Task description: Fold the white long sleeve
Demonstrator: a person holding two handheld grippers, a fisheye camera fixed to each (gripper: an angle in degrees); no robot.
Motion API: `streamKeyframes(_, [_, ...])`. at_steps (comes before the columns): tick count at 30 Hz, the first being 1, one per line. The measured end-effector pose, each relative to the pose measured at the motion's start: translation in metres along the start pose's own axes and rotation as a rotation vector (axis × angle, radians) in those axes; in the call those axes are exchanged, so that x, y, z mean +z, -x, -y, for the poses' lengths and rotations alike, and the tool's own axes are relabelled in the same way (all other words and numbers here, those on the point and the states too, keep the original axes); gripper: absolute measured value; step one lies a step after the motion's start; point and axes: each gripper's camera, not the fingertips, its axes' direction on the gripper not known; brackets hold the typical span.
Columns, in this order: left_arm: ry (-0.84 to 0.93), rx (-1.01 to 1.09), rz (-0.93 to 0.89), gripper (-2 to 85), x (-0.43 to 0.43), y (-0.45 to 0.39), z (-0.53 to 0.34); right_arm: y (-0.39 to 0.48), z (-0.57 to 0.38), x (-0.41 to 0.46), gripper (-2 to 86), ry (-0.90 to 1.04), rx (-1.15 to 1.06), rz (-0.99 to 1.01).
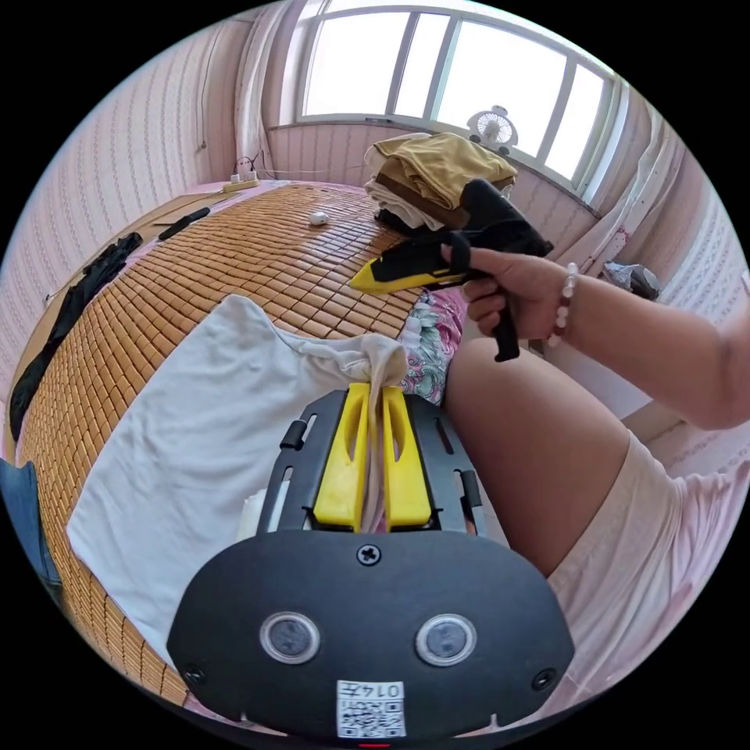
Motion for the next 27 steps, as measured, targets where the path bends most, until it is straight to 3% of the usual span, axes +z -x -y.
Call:
streamKeyframes(2, [-0.034,0.002,-0.006,0.8,-0.010,-0.001,-0.003,-0.008,0.006,0.014,11.1,0.046,0.017,0.017])
streamKeyframes(6, [-0.057,0.003,-0.050,0.8,-0.019,-0.002,-0.007,-0.023,0.016,0.033,13.4,0.039,0.053,0.032])
streamKeyframes(10, [-0.074,0.043,-0.107,0.9,-0.026,-0.011,-0.012,-0.043,0.020,0.031,8.1,-0.048,0.132,0.029])
streamKeyframes(14, [-0.108,0.062,-0.126,1.0,-0.031,-0.020,-0.011,-0.067,0.005,0.002,3.1,-0.191,0.225,0.214])
streamKeyframes(19, [-0.220,0.057,-0.248,0.9,-0.036,-0.029,0.002,-0.056,-0.015,-0.072,2.0,-0.349,0.151,0.241])
streamKeyframes(22, [-0.303,-0.029,-0.293,0.8,-0.044,-0.027,0.006,-0.026,-0.012,-0.116,1.8,-0.393,0.074,0.127])
streamKeyframes(27, [-0.351,-0.184,-0.244,0.8,-0.064,0.003,-0.019,0.058,0.032,-0.092,1.8,-0.212,-0.149,0.001])
